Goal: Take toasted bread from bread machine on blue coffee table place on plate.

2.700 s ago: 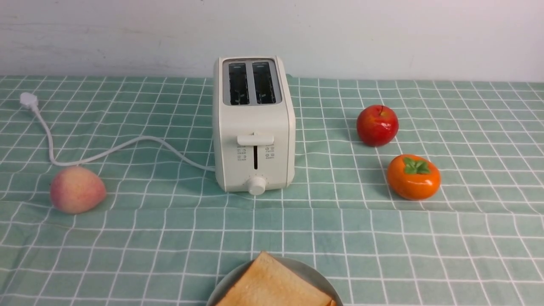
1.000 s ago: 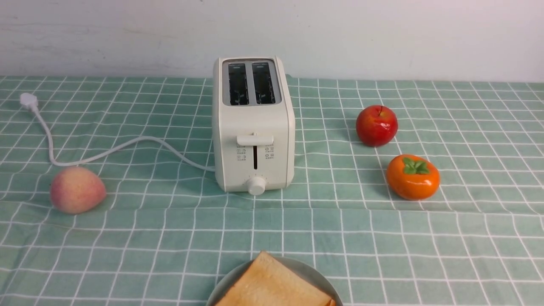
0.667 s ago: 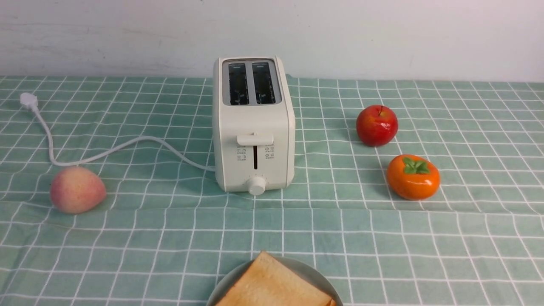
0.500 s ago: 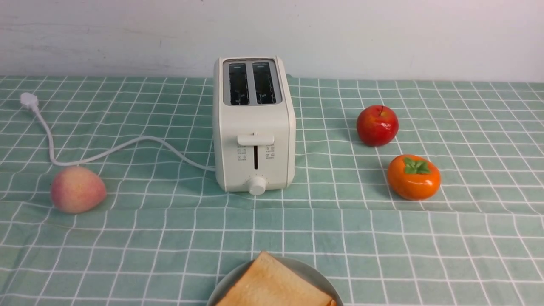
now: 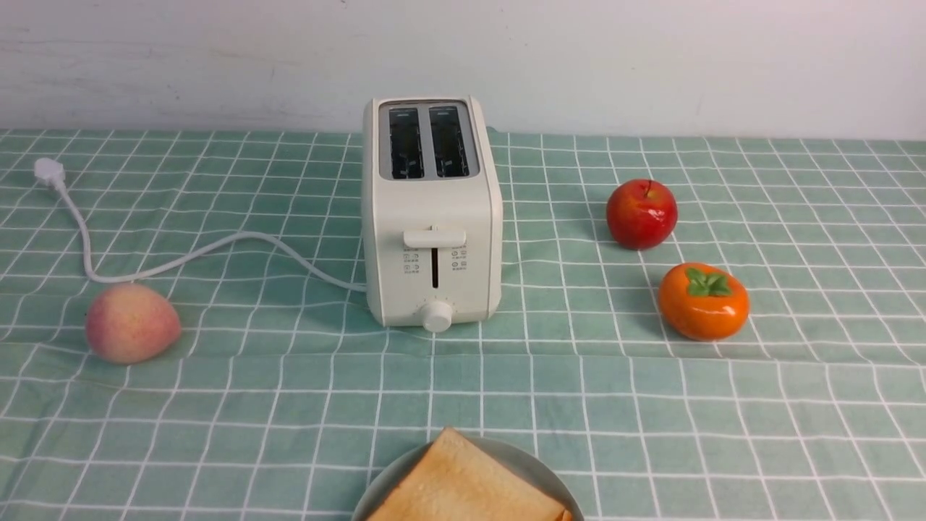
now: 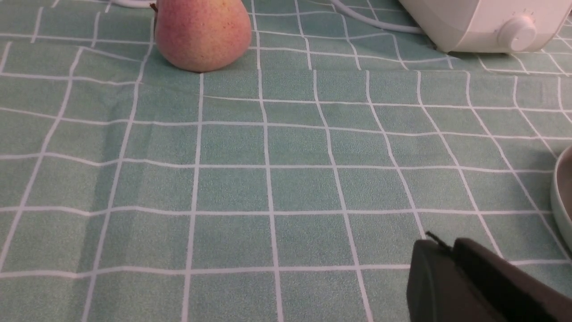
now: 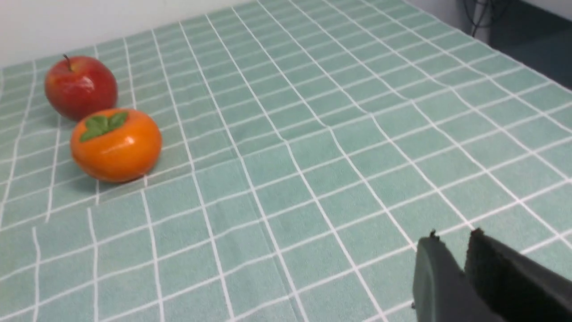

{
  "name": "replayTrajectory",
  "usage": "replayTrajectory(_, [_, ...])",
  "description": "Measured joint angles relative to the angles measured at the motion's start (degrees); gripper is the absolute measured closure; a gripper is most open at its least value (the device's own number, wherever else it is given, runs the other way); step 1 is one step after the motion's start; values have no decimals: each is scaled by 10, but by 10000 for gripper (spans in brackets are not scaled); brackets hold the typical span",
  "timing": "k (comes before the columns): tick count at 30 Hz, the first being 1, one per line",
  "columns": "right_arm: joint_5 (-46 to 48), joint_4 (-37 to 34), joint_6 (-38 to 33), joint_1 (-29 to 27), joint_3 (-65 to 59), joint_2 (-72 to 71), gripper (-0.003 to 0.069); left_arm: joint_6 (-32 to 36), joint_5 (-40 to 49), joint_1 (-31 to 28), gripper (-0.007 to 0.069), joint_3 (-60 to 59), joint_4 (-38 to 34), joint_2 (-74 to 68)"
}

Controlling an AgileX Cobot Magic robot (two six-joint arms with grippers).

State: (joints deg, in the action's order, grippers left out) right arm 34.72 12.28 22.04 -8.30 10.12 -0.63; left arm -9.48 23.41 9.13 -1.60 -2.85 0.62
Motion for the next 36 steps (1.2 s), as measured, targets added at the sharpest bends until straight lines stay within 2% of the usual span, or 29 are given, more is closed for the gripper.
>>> replayTrajectory(6, [-21,-43,0,0,-13,0,552,0,0,0,572,0,0,0])
replayTrajectory(13, [-129,-77,0,0,-109,0,545,0,0,0,570,0,0,0])
replayTrajectory(36, [-122,-80,0,0,-109,-1,517,0,0,0,552,0,0,0])
